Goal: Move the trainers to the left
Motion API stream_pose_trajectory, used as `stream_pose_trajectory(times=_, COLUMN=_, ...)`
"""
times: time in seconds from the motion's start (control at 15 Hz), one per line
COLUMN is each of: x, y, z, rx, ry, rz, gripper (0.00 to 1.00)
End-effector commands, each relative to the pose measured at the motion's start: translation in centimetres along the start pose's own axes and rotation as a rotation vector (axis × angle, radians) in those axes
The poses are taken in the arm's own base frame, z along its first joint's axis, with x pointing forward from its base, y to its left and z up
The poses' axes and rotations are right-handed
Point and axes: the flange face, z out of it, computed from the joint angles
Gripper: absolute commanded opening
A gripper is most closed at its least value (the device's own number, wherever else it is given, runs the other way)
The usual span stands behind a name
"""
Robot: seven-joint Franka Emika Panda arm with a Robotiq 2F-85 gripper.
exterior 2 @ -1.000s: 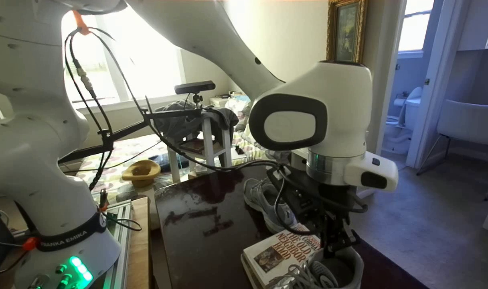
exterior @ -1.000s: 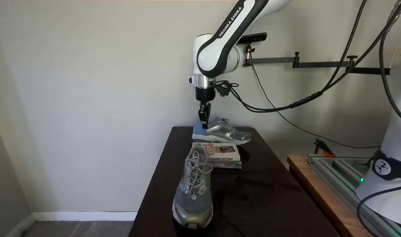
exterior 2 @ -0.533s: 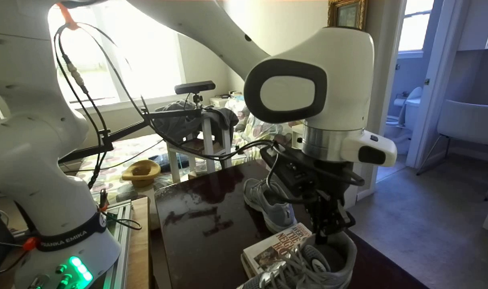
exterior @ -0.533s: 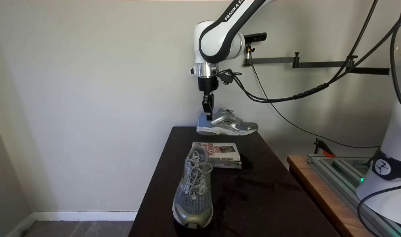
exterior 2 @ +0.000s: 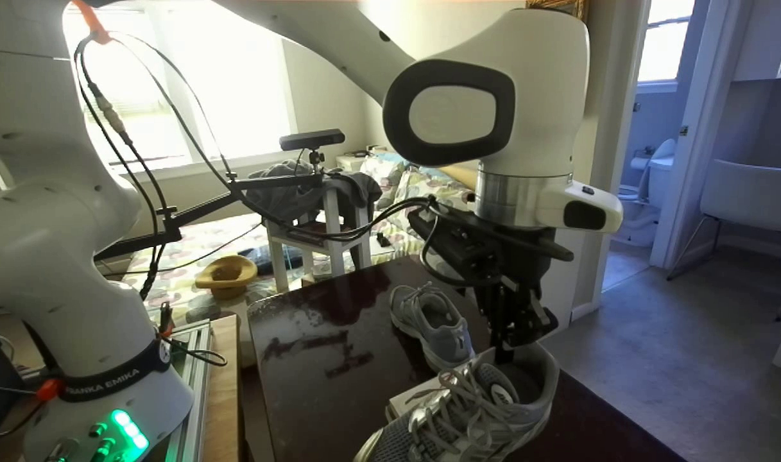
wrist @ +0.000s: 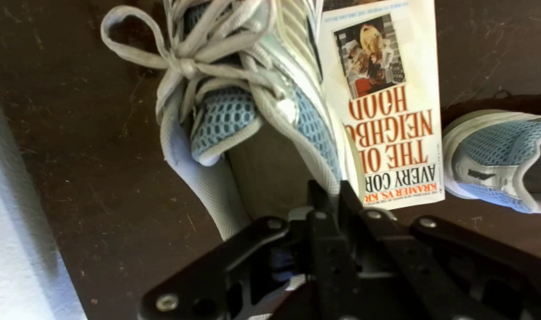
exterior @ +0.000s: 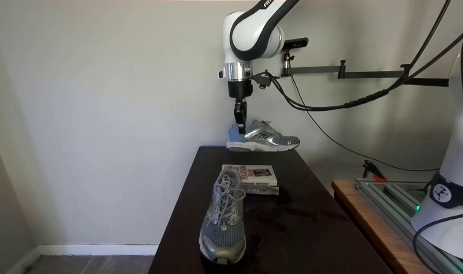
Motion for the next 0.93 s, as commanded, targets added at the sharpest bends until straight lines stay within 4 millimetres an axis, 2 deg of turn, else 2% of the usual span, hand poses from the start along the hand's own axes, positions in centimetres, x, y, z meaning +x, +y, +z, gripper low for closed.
stream_pose_trajectory(times=0.0, x=0.0, y=0.0, z=0.0, rx=0.000, ry=-0.001, rz=0.000, gripper=0.09)
stream_pose_trajectory(times=0.07, x=0.0, y=0.0, z=0.0, rx=0.001, ry=-0.002, rz=0.000, gripper=0.02)
stream_pose_trajectory(times=0.47, x=0.2, y=-0.6, z=0.4, rx=-0.054, ry=-0.049, rz=0.320, gripper=0.02)
stream_pose_trajectory(times=0.87, x=-0.4, y=-3.4, z=0.5, rx=-0.033, ry=-0.107, rz=0.549, gripper=0.02)
